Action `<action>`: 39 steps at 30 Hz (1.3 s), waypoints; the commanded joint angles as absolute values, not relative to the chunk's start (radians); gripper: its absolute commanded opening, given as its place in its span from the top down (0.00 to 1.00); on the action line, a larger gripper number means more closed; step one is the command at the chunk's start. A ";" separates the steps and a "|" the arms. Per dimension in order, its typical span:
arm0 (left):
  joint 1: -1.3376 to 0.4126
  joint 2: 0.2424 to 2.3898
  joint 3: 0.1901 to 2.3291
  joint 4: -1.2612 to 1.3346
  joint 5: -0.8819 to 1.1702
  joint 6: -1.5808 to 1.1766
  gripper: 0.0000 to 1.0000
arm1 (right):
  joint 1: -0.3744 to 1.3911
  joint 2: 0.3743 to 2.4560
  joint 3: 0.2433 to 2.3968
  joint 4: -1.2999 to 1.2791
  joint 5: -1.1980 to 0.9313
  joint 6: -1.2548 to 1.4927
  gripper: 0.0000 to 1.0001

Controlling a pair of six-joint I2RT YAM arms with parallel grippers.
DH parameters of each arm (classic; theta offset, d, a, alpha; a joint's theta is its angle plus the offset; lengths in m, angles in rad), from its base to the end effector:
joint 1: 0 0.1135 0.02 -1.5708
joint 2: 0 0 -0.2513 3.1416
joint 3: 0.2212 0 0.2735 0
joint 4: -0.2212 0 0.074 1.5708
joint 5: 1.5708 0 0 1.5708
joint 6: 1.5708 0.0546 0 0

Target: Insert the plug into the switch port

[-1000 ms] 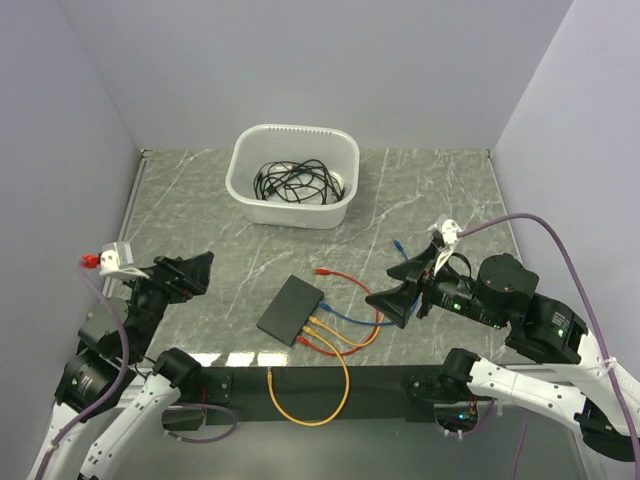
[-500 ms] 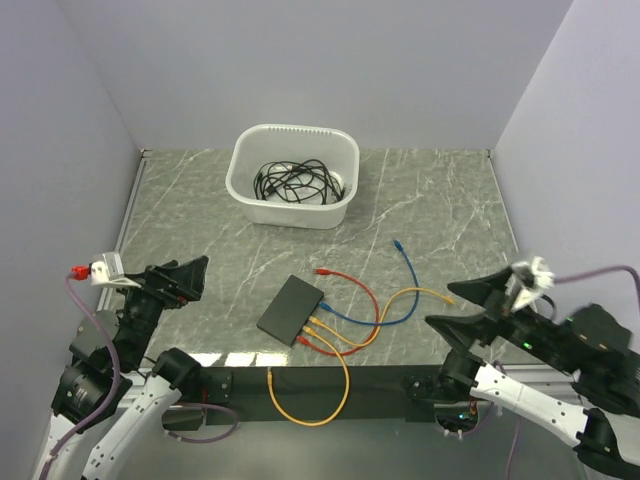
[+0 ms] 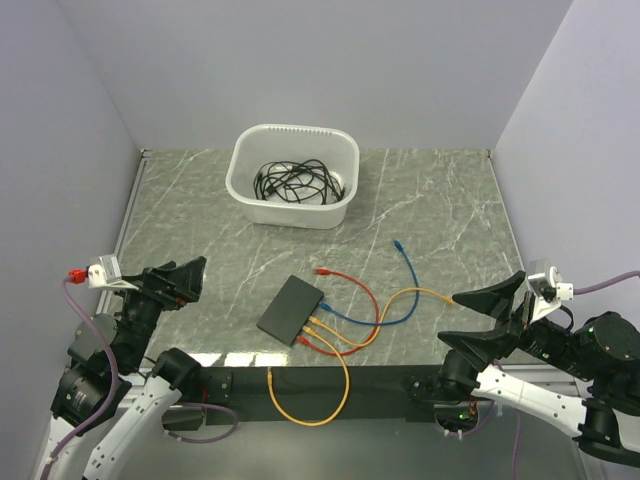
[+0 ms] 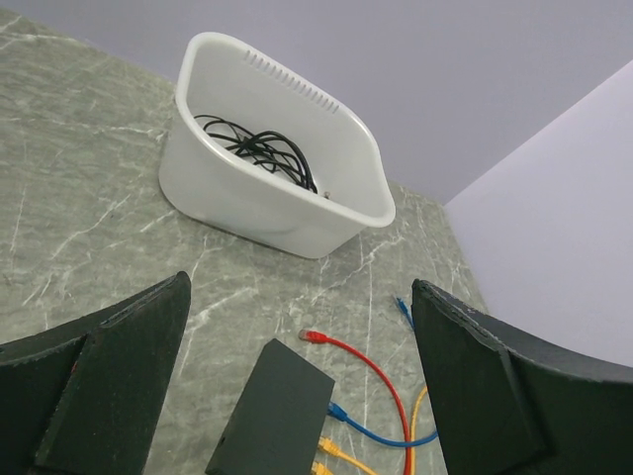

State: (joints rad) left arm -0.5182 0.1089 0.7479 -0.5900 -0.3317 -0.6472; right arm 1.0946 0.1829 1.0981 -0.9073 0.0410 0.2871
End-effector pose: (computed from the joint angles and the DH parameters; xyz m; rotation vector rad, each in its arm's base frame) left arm 0.0731 -0.0212 0.3543 -0.3693 1.5189 -0.6746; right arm 0.0096 0.0137 0.4083 -0.6215 1.5422 1.0414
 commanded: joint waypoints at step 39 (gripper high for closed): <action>-0.514 0.117 0.746 -0.581 -0.350 -0.640 0.01 | 1.169 0.238 1.065 -0.893 0.006 0.275 0.00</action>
